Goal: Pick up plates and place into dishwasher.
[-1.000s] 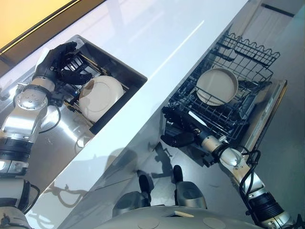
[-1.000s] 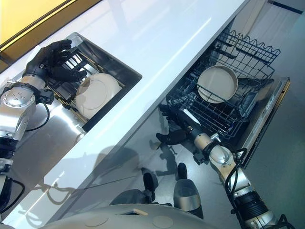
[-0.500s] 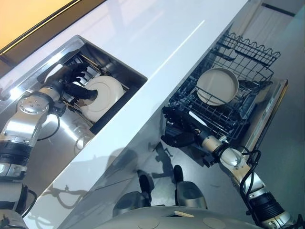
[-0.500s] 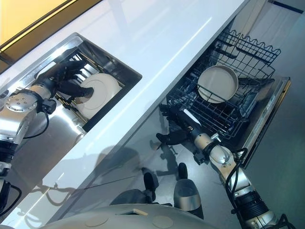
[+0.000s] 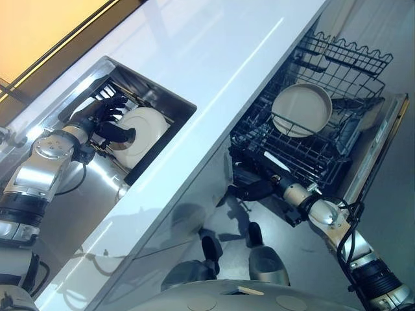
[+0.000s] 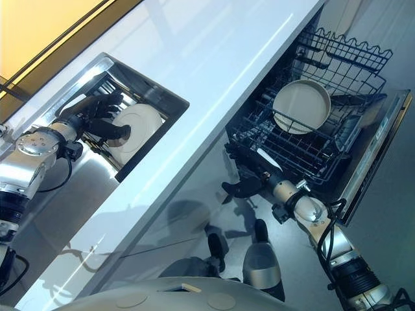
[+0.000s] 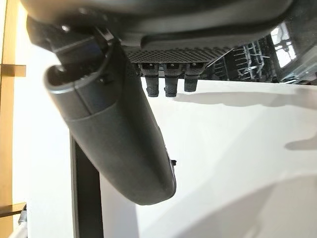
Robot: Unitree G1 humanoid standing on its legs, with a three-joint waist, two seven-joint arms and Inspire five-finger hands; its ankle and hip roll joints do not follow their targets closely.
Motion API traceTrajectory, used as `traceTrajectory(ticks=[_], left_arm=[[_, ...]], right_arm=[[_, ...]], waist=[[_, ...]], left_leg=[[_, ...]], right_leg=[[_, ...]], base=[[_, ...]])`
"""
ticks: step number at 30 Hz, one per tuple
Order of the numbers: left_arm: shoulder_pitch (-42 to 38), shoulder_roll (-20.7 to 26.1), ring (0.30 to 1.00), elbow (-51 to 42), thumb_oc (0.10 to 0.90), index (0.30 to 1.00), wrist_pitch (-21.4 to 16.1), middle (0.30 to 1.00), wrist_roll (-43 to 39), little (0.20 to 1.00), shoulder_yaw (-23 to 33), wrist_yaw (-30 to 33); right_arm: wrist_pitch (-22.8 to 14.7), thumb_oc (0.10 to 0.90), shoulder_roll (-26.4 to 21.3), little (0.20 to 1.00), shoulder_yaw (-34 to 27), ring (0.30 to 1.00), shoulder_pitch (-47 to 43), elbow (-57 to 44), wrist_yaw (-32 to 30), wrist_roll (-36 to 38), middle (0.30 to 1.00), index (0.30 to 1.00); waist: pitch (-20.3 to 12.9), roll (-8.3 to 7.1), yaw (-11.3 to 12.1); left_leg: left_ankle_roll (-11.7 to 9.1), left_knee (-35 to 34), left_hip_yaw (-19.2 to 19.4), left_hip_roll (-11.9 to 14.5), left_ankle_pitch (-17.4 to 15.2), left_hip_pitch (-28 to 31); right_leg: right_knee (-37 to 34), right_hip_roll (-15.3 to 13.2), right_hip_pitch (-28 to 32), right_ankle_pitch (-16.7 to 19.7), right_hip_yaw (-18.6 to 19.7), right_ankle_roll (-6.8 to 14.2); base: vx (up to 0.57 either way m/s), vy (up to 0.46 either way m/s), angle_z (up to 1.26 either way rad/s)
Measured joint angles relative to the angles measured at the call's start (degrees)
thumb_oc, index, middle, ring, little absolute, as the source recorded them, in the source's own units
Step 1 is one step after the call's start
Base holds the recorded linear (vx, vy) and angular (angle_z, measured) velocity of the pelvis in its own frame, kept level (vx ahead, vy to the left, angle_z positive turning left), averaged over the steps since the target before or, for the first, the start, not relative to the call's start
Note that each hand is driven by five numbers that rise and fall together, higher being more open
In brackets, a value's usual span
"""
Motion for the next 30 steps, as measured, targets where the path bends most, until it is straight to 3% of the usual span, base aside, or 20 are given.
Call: traceTrajectory(ticks=[7,15,16,17,21,22,24,25,30], left_arm=[[-9.22,1.53,0.9,7.38,0.8,0.9,0.64,0.9,-0.11,0.9,-2.73,-1.75],[-13.73,10.06,0.9,5.16,0.8,0.9,10.53,0.9,-0.77,0.9,-3.29,-19.54],[-12.96,10.99,0.761,3.01,0.638,0.761,11.55,0.761,-0.67,0.738,-3.68,-20.85],[-12.53,11.48,0.571,1.95,0.416,0.571,11.8,0.571,-0.58,0.516,-3.68,-20.94],[-12.61,11.77,0.415,1.07,0.235,0.415,12.51,0.415,0.22,0.335,-3.67,-21.31],[-12.64,11.81,0.3,0.93,0.1,0.3,12.52,0.3,0.44,0.2,-3.67,-21.33],[-12.67,12.19,0.3,0.17,0.1,0.3,12.52,0.3,0.64,0.2,-3.68,-21.91],[-12.5,12.61,0.335,-0.86,0.141,0.335,12.48,0.335,1.42,0.241,-4.17,-23.19],[-10.97,13.32,0.3,-5.04,0.1,0.3,12.4,0.3,2.46,0.2,-4.66,-24.76]], right_arm=[[0.0,0.8,-3.62,0.9,-0.16,0.9,-0.57,0.08,-0.86,0.09,0.9,0.9],[-0.46,0.8,-4.34,0.9,-1.17,0.9,-0.67,0.11,-0.64,0.08,0.9,0.9],[-0.49,0.8,-4.87,0.9,-1.24,0.9,-0.66,0.11,-0.51,0.08,0.9,0.9],[-0.53,0.8,-5.02,0.9,-1.41,0.9,-0.68,0.12,-0.18,0.08,0.9,0.9],[-0.73,0.8,-4.99,0.9,-1.86,0.9,-1.01,0.11,0.89,0.09,0.9,0.9],[-0.73,0.8,-4.97,0.9,-1.85,0.9,-1.16,0.11,1.21,0.09,0.9,0.9],[-0.72,0.8,-4.89,0.9,-1.76,0.9,-1.42,0.11,1.58,0.09,0.9,0.9],[-0.71,0.8,-4.89,0.9,-1.76,0.9,-1.51,0.11,1.58,0.09,0.9,0.9],[-0.73,0.8,-4.7,0.9,-1.8,0.9,-2.69,0.02,2.36,0.03,0.9,0.9]], waist=[[2.55,2.66,-0.77],[7.06,2.77,-2.34],[7.06,2.82,-2.3],[7.07,2.81,-2.26],[7.57,2.88,-2.28],[7.57,2.89,-2.26],[7.57,2.88,-2.25],[7.59,2.85,-2.18],[7.72,2.6,-2.12]], left_leg=[[-0.22,-0.01,2.33,0.01,0.97,-3.59],[-0.04,-0.01,4.03,0.02,0.85,-3.88],[0.0,0.0,4.1,-0.14,0.76,-3.81],[0.06,0.0,4.13,-0.29,0.7,-3.7],[0.43,0.01,4.1,-0.39,0.06,-1.74],[0.48,0.01,4.12,-0.43,-0.18,-1.37],[0.23,0.02,4.18,-0.55,-0.68,-0.61],[0.17,0.02,4.21,-0.68,-0.73,-0.07],[-0.1,0.02,4.21,-1.09,-1.08,2.51]], right_leg=[[1.39,-0.02,-4.66,0.43,1.88,0.02],[1.02,0.2,-5.39,0.83,3.31,0.04],[0.88,0.19,-5.28,0.82,3.36,0.04],[0.61,0.19,-5.05,0.83,3.38,0.03],[-0.82,0.12,-2.45,1.04,3.32,-0.26],[-0.81,0.09,-2.08,0.99,3.32,-0.19],[-0.82,-0.03,-1.37,0.73,3.12,0.12],[-0.82,-0.19,-0.89,0.66,2.84,0.22],[-0.82,-0.87,1.61,0.56,0.92,0.37]], base=[[-0.04,0.021,-0.06],[0.01,0.031,-0.09],[0.05,0.044,-0.05],[0.05,0.043,-0.01],[0.04,0.038,0.0],[0.04,0.033,-0.03],[0.03,0.018,-0.05],[0.0,0.007,-0.04],[-0.04,-0.008,-0.03]])
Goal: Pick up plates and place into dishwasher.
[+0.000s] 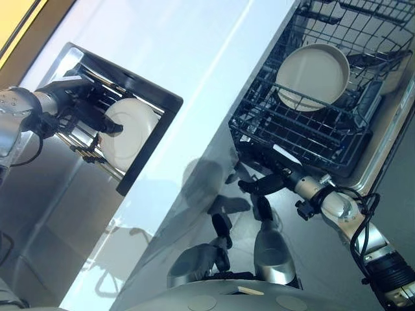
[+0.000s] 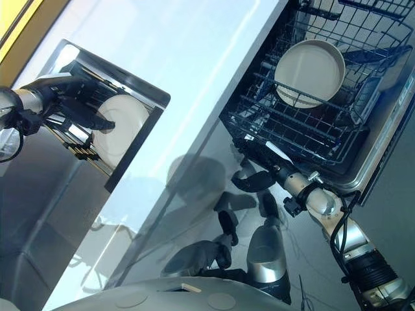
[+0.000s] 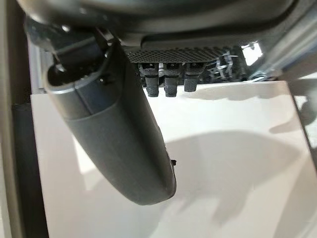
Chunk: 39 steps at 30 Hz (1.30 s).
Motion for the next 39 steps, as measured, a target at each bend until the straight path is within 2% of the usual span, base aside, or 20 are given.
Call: traceTrajectory(ticks=[3,7,12,17,22,23,24,26,31,35,39], left_arm=[[0.35,0.14,0.3,-2.85,0.1,0.3,-1.41,0.3,-2.07,0.2,1.83,-3.94],[3.26,1.26,0.3,-8.31,0.1,0.3,-2.56,0.3,-3.02,0.2,3.42,-6.17],[9.2,0.05,0.3,-10.5,0.1,0.3,-4.03,0.3,-7.99,0.2,7.42,-8.9],[11.79,-0.51,0.307,-11.41,0.108,0.307,-4.48,0.307,-7.81,0.208,10.25,-8.77],[13.27,-0.5,0.321,-11.46,0.125,0.321,-4.27,0.321,-8.85,0.225,11.09,-10.2],[13.89,-0.61,0.324,-11.7,0.127,0.324,-4.26,0.324,-10.08,0.227,10.9,-12.45],[15.12,-1.4,0.316,-12.7,0.119,0.316,-4.26,0.316,-10.57,0.219,10.49,-12.74],[15.31,-3.2,0.3,-11.88,0.1,0.3,-4.42,0.3,-10.15,0.2,11.75,-10.58],[18.88,-4.02,0.3,-11.99,0.1,0.3,-5.46,0.3,-10.18,0.2,13.28,-8.69],[23.71,-8.13,0.3,-12.06,0.1,0.3,-10.52,0.3,-10.33,0.2,15.32,-2.78],[26.32,-15.13,0.305,-11.03,0.105,0.305,-15.82,0.305,-9.29,0.205,15.53,8.29]], right_arm=[[0.0,0.8,0.08,0.9,0.05,0.9,0.12,0.0,0.46,-0.04,0.9,0.9],[0.23,0.8,-0.02,0.9,-0.87,0.9,1.2,0.25,0.74,-0.32,0.9,0.9],[0.34,0.8,0.17,0.9,-1.23,0.9,3.31,0.25,2.19,-1.46,0.9,0.9],[0.58,0.8,1.84,0.9,-1.84,0.9,4.57,0.44,2.62,-2.23,0.9,0.9],[0.58,0.8,2.34,0.9,-2.31,0.9,4.93,1.07,2.46,-2.23,0.9,0.9],[0.57,0.8,2.37,0.9,-2.3,0.9,4.9,1.06,2.47,-2.23,0.9,0.9],[0.48,0.8,2.41,0.9,-2.3,0.9,4.76,1.04,2.53,-2.2,0.9,0.9],[0.39,0.8,2.91,0.9,-2.25,0.9,4.11,0.99,2.52,-2.12,0.9,0.9],[-1.11,0.8,3.28,0.9,-2.27,0.9,4.19,0.9,1.86,-1.41,0.9,0.9],[-3.27,0.8,2.59,0.9,-3.7,0.9,4.21,-1.15,-1.75,-2.26,0.9,0.9],[-4.63,0.8,1.87,0.9,-5.64,0.9,4.08,-1.46,-8.61,-7.77,0.9,0.9]], waist=[[-0.06,-0.19,0.08],[-0.62,-0.86,0.39],[-4.26,-1.56,1.12],[-6.63,-3.71,1.49],[-8.15,-4.04,2.66],[-8.55,-4.15,3.0],[-8.88,-4.16,3.25],[-9.21,-4.48,3.93],[-12.0,-4.24,4.35],[-13.15,-4.27,4.91],[-13.13,-4.31,5.7]], left_leg=[[-0.01,0.0,-0.17,-0.03,-0.16,1.42],[-0.02,0.0,-0.28,0.14,-0.16,3.47],[-0.03,0.01,-0.65,0.33,-0.15,3.68],[-0.03,0.01,-1.92,0.35,-0.15,4.35],[-0.06,0.0,-2.53,0.32,-0.18,4.12],[-0.61,-0.01,-3.04,0.33,-0.6,4.07],[-0.04,-0.01,-3.49,0.37,-1.29,4.06],[1.1,-0.03,-3.71,0.31,-1.58,3.51],[0.69,-0.29,-3.77,0.39,-1.56,3.52],[0.89,-0.04,-3.77,0.35,-1.42,3.34],[1.25,-0.01,-4.47,0.41,-1.14,2.72]], right_leg=[[0.0,-0.08,1.66,0.0,-1.17,0.0],[0.0,0.02,3.81,0.0,-1.32,-0.01],[0.0,0.13,4.15,0.0,-1.95,-0.01],[-0.03,0.08,5.19,0.0,-2.65,0.0],[-0.04,0.0,5.29,-0.09,-2.73,0.1],[-0.04,-0.02,5.26,-0.54,-2.75,0.69],[-0.05,0.0,5.32,-1.3,-2.73,1.3],[-0.06,0.07,4.98,-2.22,-2.7,0.1],[-0.07,0.18,4.89,-2.31,-2.69,0.24],[-0.08,0.18,4.68,-2.09,-2.51,-0.07],[-0.07,0.26,4.33,-2.05,-2.71,-0.12]], base=[[-0.07,-0.005,0.09],[-0.08,-0.005,0.02],[-0.07,-0.021,0.02],[-0.08,-0.016,0.1],[-0.08,-0.017,0.09],[-0.07,-0.023,0.04],[-0.06,-0.025,0.07],[-0.05,-0.02,0.08],[-0.03,-0.027,-0.01],[-0.03,-0.047,-0.02],[-0.01,-0.033,0.06]])
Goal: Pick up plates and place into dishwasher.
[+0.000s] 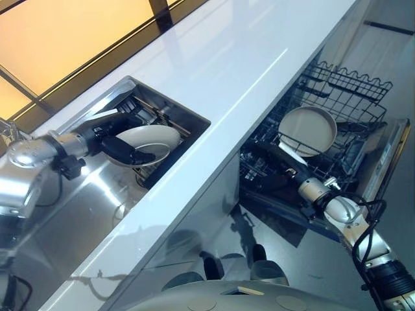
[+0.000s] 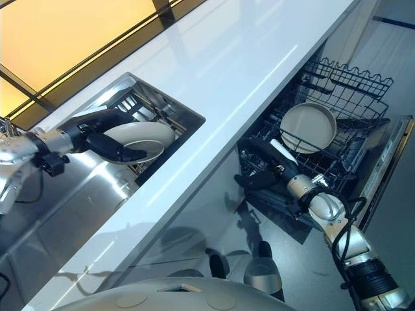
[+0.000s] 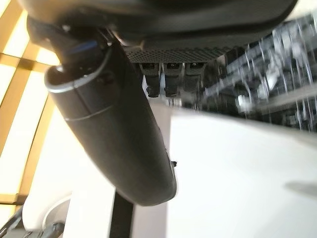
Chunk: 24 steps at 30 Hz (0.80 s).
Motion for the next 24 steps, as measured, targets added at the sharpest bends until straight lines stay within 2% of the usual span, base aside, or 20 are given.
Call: traceTrajectory(ticks=[2,6,11,13,16,19,24], left_arm=[[0.0,-1.4,0.3,0.49,0.1,0.3,-2.18,0.3,3.29,0.2,0.09,4.35],[-0.02,-1.34,0.3,3.96,0.1,0.3,-10.62,0.3,17.49,0.2,2.59,14.41],[4.31,-1.21,0.3,-0.06,0.1,0.3,-19.19,0.3,27.31,0.2,10.79,24.85],[4.67,-1.22,0.3,-2.29,0.1,0.3,-20.61,0.3,28.84,0.2,11.46,26.93],[4.63,-1.27,0.3,-5.79,0.1,0.3,-22.72,0.3,29.38,0.2,11.25,28.02],[4.53,-1.84,0.3,-8.58,0.1,0.3,-22.95,0.3,29.35,0.2,11.03,28.23],[2.56,-4.52,0.3,-10.05,0.1,0.3,-23.06,0.3,28.7,0.2,6.71,28.83]], right_arm=[[-0.43,0.8,-0.32,0.9,-1.1,0.9,-0.33,-0.02,-2.29,-3.05,0.9,0.9],[-0.41,0.8,-2.96,0.9,-6.63,0.9,-2.19,-0.68,-10.76,-8.02,0.9,0.9],[-5.45,0.8,-2.64,0.9,-19.16,0.9,-3.68,-4.66,-19.41,-9.86,0.9,0.9],[-6.43,0.8,-2.64,0.9,-20.84,0.9,-5.43,-5.45,-21.36,-10.92,0.9,0.9],[-8.35,0.8,-2.55,0.9,-20.23,0.9,-9.25,-6.58,-21.63,-12.53,0.9,0.9],[-9.0,0.8,-2.57,0.9,-18.64,0.9,-10.8,-9.47,-20.96,-12.4,0.9,0.9],[-9.31,0.8,-2.6,0.9,-11.5,0.9,-14.83,-11.55,-11.54,-7.8,0.9,0.9]], waist=[[0.06,-0.11,0.63],[0.4,-0.68,1.1],[0.98,-2.86,1.38],[0.99,-3.77,1.48],[0.76,-5.32,1.46],[0.75,-5.85,1.52],[0.7,-5.94,2.37]], left_leg=[[-0.02,0.01,-0.04,0.02,0.11,-0.6],[-0.05,0.0,-0.72,0.08,0.19,-1.01],[-0.21,0.0,-1.41,0.16,0.34,-1.21],[-0.23,0.0,-1.69,0.19,0.39,-1.12],[-0.3,-0.01,-2.21,0.17,0.69,-1.09],[-0.25,0.0,-2.67,0.11,0.9,-1.02],[-0.33,0.0,-3.42,0.1,1.25,-0.84]], right_leg=[[0.0,0.0,-0.51,0.01,-0.01,-0.01],[-0.02,0.02,-0.55,-0.05,-0.22,0.06],[-0.03,0.11,-0.39,-0.26,-0.2,0.26],[-0.03,0.11,-0.13,-0.29,-0.2,0.31],[-0.04,0.08,0.16,-0.34,-0.2,0.36],[-0.03,0.02,0.54,-0.36,-0.13,0.4],[-0.02,-0.04,1.24,-0.38,-0.77,0.41]], base=[[0.0,-0.026,0.05],[0.0,-0.03,0.08],[0.02,-0.042,0.07],[0.05,-0.038,0.07],[0.02,-0.036,0.1],[-0.01,-0.035,0.11],[0.02,-0.034,0.09]])
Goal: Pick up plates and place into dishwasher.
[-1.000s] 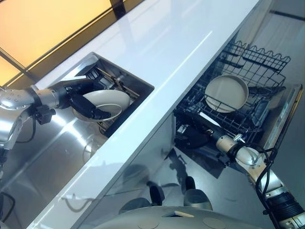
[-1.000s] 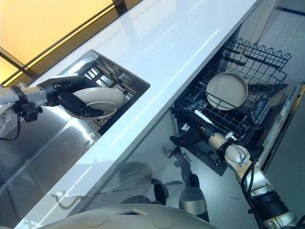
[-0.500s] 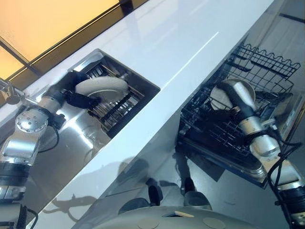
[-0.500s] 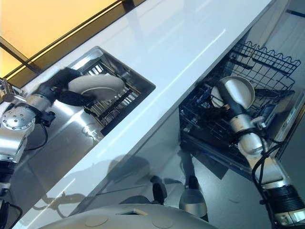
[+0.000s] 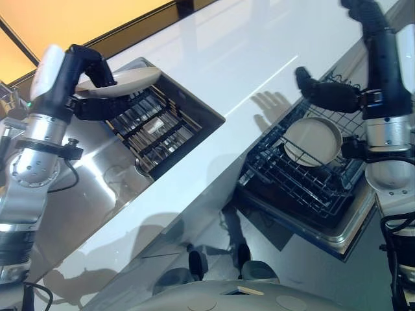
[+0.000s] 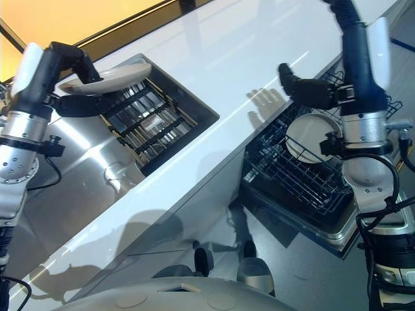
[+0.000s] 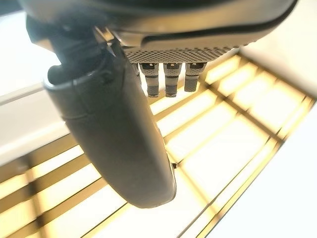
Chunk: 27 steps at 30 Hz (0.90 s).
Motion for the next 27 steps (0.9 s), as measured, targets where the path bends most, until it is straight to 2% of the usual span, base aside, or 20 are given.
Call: traceTrajectory(ticks=[6,11,16,24,27], left_arm=[[-1.17,-0.93,0.3,-0.23,0.1,0.3,-0.23,0.3,-1.29,0.2,-2.42,-0.2],[-2.3,-0.96,0.3,-2.1,0.1,0.3,-0.79,0.3,-3.95,0.2,-3.26,-3.7],[-3.38,-0.96,0.3,-5.42,0.1,0.3,-1.1,0.3,-6.67,0.2,-5.76,-7.65],[-6.55,-0.98,0.3,-8.38,0.1,0.3,-1.15,0.3,-10.29,0.2,-10.13,-13.07],[-8.89,-1.56,0.3,-8.55,0.1,0.3,-1.15,0.3,-11.79,0.2,-12.46,-15.02]], right_arm=[[1.57,0.8,0.0,0.9,6.65,0.9,-2.0,-0.25,8.68,-0.02,0.9,0.9],[3.31,0.8,0.04,0.9,7.56,0.9,-3.87,-0.24,12.9,-0.01,0.9,0.9],[3.95,0.8,0.79,0.9,9.85,0.9,-6.72,-0.24,14.15,-0.13,0.9,0.9],[5.73,0.8,1.4,0.9,13.67,0.9,-7.78,-0.12,14.84,-0.36,0.9,0.9],[6.62,0.8,3.2,0.9,14.42,0.9,-8.38,0.01,14.84,-0.8,0.9,0.9]], waist=[[-0.14,-0.47,1.37],[-0.45,-1.54,2.52],[-0.53,-2.12,3.03],[-0.54,-2.13,3.01],[-0.54,-2.13,2.97]], left_leg=[[-0.03,0.01,-0.63,-0.01,0.33,-0.19],[0.02,0.01,-1.48,-0.07,0.46,-0.35],[-0.02,0.01,-2.06,-0.09,0.69,-0.54],[-0.06,0.01,-2.32,-0.11,0.92,-0.54],[-0.12,0.01,-2.37,-0.11,0.96,-0.54]], right_leg=[[0.0,-0.02,0.21,-0.08,-1.05,0.1],[0.0,-0.1,0.42,-0.1,-1.61,0.13],[0.0,-0.1,0.49,-0.1,-2.21,0.14],[0.0,-0.12,0.65,-0.1,-2.37,0.14],[0.0,-0.12,0.69,-0.1,-2.37,0.14]], base=[[0.01,-0.016,0.09],[0.02,-0.016,0.09],[0.01,-0.008,0.05],[0.0,0.0,0.01],[0.0,0.0,0.0]])
